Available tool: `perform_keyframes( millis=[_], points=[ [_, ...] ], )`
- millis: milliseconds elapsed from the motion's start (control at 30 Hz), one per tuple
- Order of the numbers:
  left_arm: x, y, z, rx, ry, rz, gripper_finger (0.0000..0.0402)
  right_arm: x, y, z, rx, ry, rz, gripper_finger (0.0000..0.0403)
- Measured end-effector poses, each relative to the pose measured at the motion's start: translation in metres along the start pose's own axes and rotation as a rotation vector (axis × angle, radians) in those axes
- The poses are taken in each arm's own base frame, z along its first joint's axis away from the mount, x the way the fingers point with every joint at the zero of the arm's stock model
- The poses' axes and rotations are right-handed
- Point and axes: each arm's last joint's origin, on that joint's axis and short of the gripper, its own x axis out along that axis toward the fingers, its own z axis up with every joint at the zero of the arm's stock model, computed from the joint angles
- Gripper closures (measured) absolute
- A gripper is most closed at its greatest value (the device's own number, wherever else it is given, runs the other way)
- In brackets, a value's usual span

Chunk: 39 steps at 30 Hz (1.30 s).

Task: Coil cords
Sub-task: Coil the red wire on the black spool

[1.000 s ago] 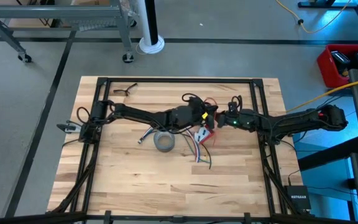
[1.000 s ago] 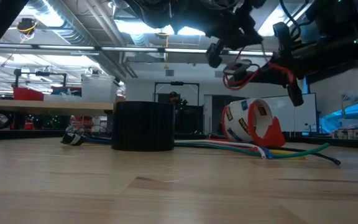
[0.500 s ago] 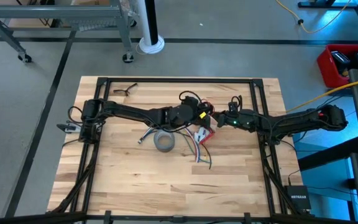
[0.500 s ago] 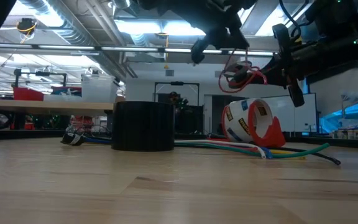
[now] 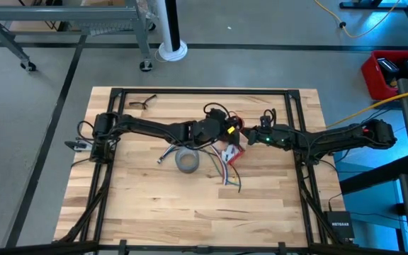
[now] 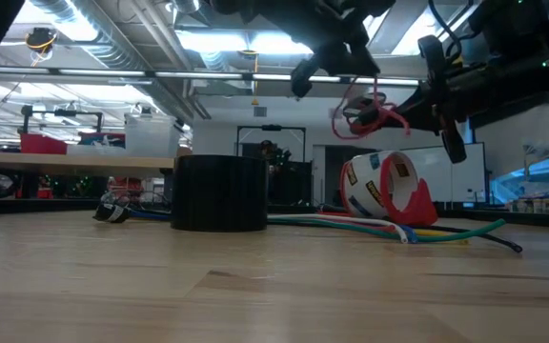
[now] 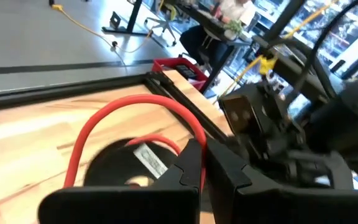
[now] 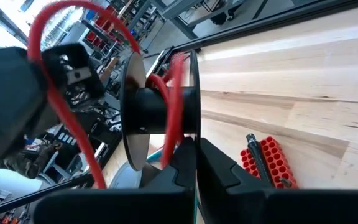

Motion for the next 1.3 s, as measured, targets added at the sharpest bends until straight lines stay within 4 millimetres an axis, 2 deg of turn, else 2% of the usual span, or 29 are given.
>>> perform_keyframes(
  millis=[267,633,1033,1300],
  points=[
    [-0.011,-0.005,0.022,0.005,-0.029,-0.046,0.0400,0.000,-0.001,-0.001,-0.004,0.007,-0.010,0.0400],
    [-0.007,0.003,0.017,0.037,0.020,0.000,0.0400,0.000,0.003,0.000,0.007,0.035,0.057,0.0400],
    [0.003,0.017,0.033,-0.023,-0.004,-0.015,0.0400,0.000,0.003,-0.001,0.005,0.065,0.074,0.0400],
    [0.005,0.018,0.036,-0.084,0.006,-0.056,0.0400,0.000,0.003,-0.001,0.027,0.078,0.076,0.0400]
  ],
)
